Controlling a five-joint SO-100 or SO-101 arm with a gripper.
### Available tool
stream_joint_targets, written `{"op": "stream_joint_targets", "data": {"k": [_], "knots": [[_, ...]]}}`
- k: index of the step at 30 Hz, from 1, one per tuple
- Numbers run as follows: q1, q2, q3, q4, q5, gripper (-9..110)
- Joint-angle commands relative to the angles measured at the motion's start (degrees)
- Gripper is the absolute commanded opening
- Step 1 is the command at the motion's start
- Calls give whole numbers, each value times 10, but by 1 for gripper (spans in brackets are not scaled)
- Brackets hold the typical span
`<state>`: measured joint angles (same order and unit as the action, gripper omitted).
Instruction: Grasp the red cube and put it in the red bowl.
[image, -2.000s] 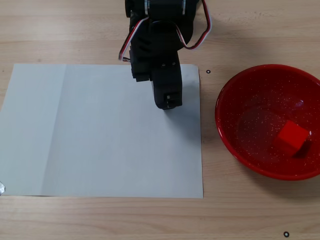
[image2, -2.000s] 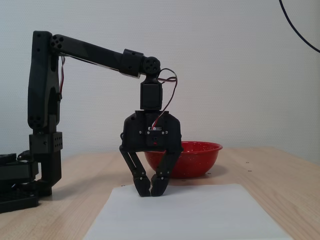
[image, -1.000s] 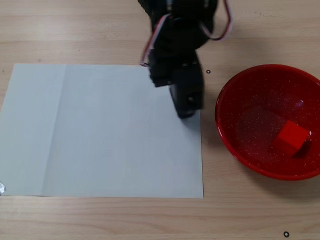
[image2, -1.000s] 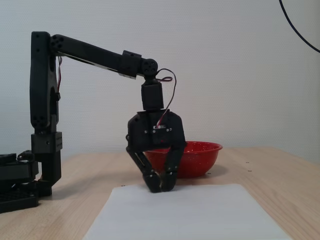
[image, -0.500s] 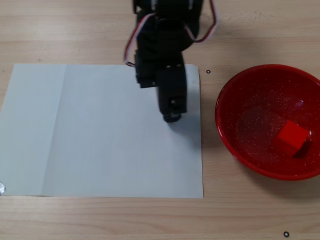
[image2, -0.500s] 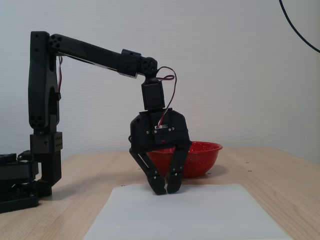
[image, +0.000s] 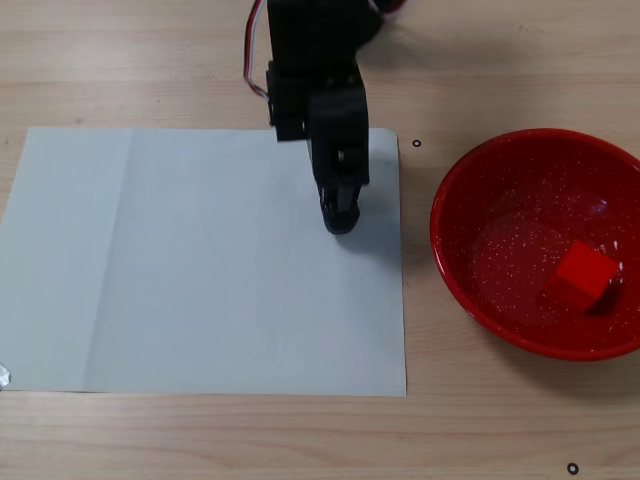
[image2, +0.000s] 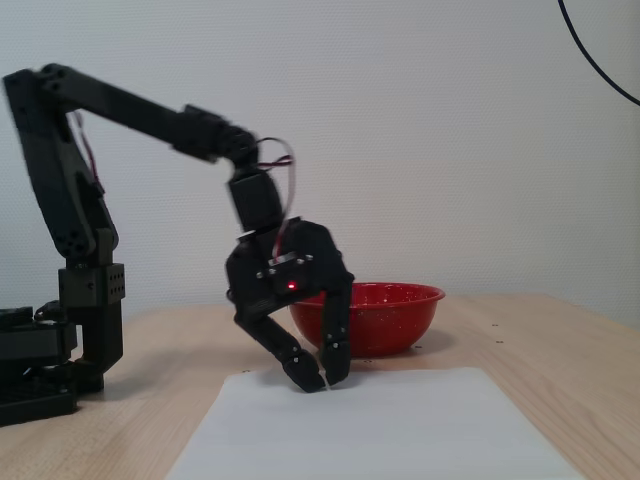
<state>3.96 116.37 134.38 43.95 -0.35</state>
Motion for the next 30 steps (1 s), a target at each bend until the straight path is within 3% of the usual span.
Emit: {"op": "stream_joint_targets", "data": {"k": [1,13,30], "knots": [[-5,637,33,-33,12,0],[4,658,251,-48,42,0],[21,701,434,-24,51,0]]}}
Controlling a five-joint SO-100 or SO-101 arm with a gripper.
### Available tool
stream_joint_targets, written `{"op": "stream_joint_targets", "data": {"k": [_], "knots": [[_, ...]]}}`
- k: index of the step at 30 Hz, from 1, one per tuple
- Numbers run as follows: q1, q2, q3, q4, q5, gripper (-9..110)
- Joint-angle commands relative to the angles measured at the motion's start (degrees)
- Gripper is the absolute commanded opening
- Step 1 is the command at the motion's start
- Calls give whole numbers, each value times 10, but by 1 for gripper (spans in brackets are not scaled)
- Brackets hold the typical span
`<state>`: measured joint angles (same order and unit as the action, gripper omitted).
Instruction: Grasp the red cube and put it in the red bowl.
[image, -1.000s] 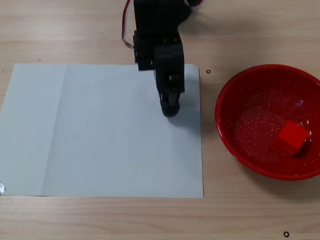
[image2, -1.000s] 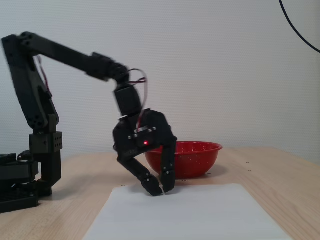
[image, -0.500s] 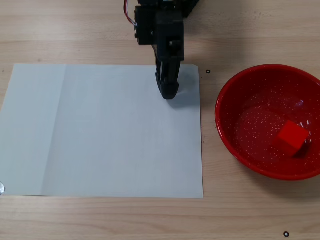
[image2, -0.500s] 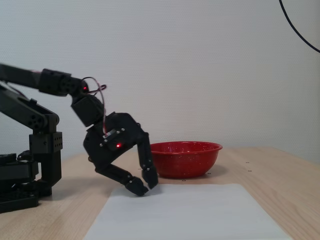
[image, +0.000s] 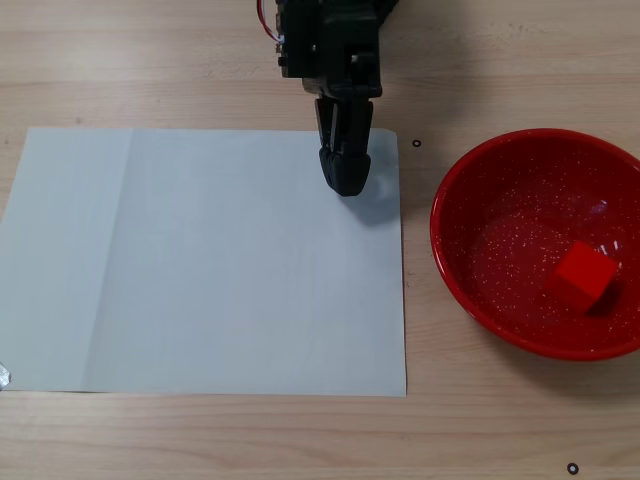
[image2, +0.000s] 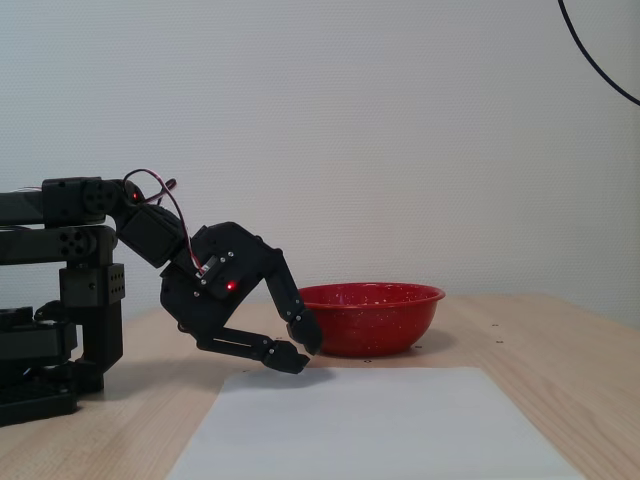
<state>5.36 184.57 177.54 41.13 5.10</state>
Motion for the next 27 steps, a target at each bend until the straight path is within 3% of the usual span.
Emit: {"op": "stream_joint_targets", "data": {"k": [1,13,27], "knots": [[11,22,3,18,-9,0],[32,32,3,96,-89,0],[31,32,3,98,-101,1]]}}
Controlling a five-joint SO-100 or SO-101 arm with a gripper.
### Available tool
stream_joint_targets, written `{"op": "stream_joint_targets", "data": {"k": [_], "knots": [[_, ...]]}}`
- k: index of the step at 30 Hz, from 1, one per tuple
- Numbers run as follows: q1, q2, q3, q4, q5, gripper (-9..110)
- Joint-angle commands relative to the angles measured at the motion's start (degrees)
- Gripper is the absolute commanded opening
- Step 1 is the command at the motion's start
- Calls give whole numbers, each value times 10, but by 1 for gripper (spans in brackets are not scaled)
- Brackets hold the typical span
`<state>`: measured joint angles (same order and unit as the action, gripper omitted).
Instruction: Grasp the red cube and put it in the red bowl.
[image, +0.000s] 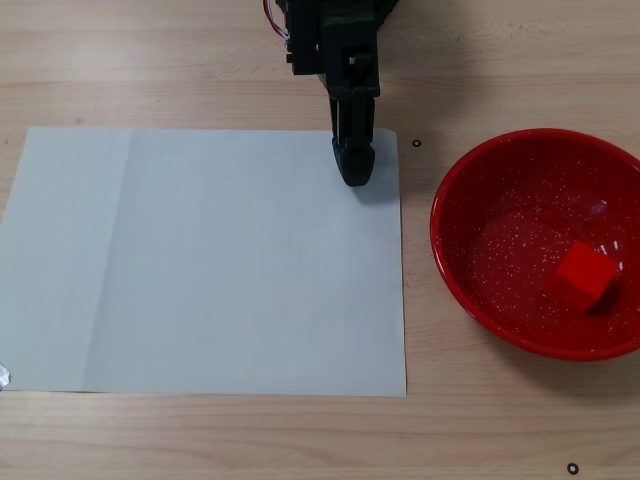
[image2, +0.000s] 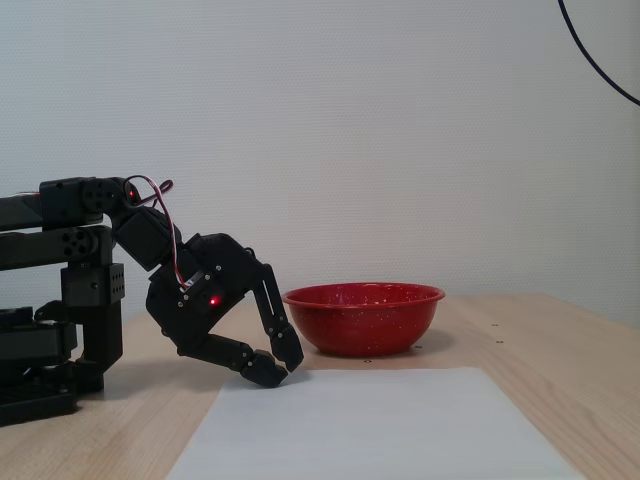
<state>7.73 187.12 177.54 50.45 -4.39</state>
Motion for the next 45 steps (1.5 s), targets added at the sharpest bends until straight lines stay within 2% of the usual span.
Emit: {"op": "stream_joint_targets", "data": {"k": [1,22,45], "knots": [[7,6,3,5,-6,2],[-31,5,3,9,-53,0],[-14,5,3,8,-39,0]]}}
